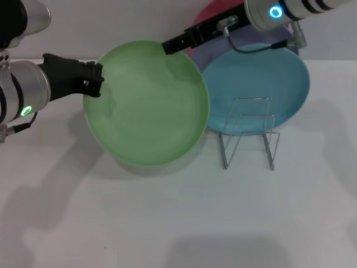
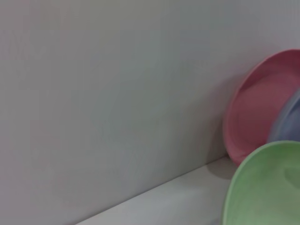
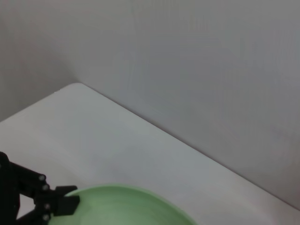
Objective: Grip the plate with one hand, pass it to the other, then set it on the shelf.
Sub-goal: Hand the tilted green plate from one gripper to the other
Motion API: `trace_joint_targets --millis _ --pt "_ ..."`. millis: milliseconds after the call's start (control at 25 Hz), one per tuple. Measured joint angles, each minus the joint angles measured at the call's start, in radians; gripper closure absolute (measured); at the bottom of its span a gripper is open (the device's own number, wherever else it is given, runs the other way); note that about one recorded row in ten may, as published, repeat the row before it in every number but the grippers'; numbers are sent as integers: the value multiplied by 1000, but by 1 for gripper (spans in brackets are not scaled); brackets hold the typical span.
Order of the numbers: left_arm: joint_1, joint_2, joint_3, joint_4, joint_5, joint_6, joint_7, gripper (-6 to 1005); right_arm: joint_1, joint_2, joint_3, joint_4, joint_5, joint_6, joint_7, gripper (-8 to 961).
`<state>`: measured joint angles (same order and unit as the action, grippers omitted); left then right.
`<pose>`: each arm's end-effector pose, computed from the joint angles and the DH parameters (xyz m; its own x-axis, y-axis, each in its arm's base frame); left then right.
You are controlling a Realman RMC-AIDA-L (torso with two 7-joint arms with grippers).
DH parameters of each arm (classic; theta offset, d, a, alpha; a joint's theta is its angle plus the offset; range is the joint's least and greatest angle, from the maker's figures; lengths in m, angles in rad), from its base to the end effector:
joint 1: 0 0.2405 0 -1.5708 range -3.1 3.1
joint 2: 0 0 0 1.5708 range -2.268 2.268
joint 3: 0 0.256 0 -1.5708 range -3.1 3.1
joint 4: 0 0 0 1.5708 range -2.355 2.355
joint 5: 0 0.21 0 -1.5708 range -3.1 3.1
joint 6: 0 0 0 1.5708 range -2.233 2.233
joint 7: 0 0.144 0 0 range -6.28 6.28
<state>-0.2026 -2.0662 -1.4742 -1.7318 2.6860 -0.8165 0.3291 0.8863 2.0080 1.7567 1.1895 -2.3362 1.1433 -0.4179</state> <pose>-0.1592 0.3530 0.0305 0.8520 0.3982 0.3400 0.5077 -0.4692 -0.7226 0.0598 0.4375 0.0061 0.8178 -0.5213 -0.2439 -0.5734 -0.7010 -0.4240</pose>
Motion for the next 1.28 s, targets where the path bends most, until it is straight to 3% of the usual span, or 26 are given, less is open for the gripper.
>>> trace_joint_targets --millis 840,1040,1280 --pt "-5 -2 2 7 -14 8 -2 899 37 6 -69 -98 -16 -94 -32 168" --pt "-5 -2 2 7 -16 8 -2 888 37 7 -73 -101 -16 -103 -42 369" --pt "-4 -2 2 7 -20 8 -4 875 45 12 -80 -120 -17 -104 -51 424"
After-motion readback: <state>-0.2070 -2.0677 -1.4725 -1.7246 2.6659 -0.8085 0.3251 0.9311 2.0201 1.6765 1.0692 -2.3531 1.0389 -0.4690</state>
